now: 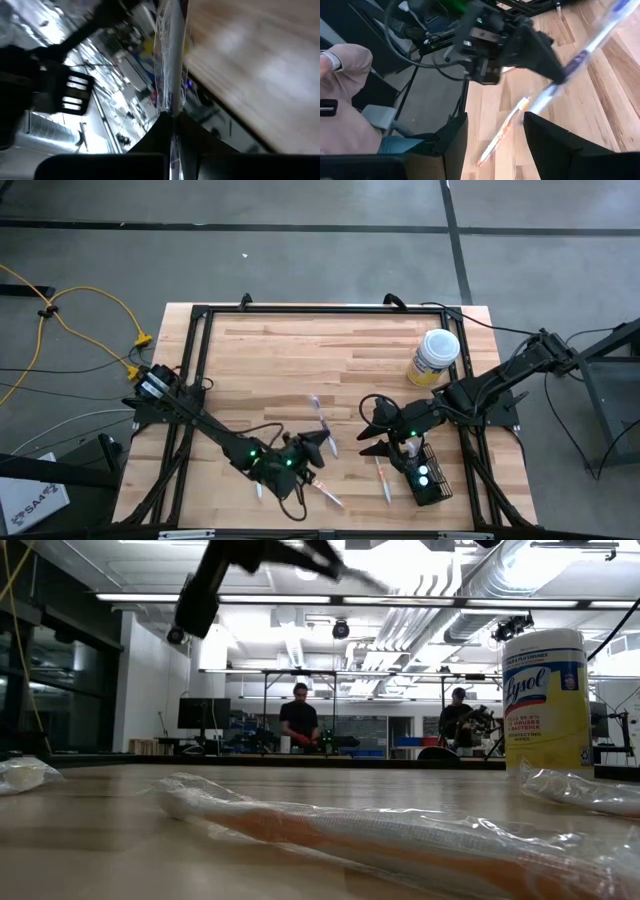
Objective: Pick & Place toothbrushing station
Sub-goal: Put the purple toothbrush into the mesh organizer
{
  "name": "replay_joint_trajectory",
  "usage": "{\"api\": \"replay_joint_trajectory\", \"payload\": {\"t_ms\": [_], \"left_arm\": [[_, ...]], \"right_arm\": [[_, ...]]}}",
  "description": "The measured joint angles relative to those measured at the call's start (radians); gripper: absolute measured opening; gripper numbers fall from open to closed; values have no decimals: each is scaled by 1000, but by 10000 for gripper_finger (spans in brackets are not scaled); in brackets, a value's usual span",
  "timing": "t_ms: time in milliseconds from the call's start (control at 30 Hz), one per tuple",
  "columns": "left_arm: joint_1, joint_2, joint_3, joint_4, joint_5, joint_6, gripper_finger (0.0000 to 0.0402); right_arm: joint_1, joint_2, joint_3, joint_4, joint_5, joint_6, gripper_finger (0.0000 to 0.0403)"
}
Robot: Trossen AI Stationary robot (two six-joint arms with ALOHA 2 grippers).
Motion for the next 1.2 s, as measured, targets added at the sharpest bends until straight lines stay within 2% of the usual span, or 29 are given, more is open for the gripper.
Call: {"api": "replay_joint_trajectory", "payload": {"t_ms": [167, 267, 467, 633, 800, 1200], "left_arm": [[-33, 0, 0, 140, 101, 32, 4], [-52, 0, 0, 237, 219, 124, 4], [-53, 0, 0, 438, 387, 314, 4], [-25, 0, 1, 488, 532, 392, 4], [6, 3, 1, 491, 674, 406, 4], [46, 6, 0, 518, 773, 460, 4]], "right_arm": [[0, 0, 0, 1, -2, -4, 184], [0, 0, 0, 1, -3, -2, 184], [0, 0, 0, 21, -48, 22, 184], [0, 0, 0, 41, -78, 27, 184], [0, 0, 0, 63, -125, 31, 184], [-1, 42, -2, 140, -162, 46, 184]]}}
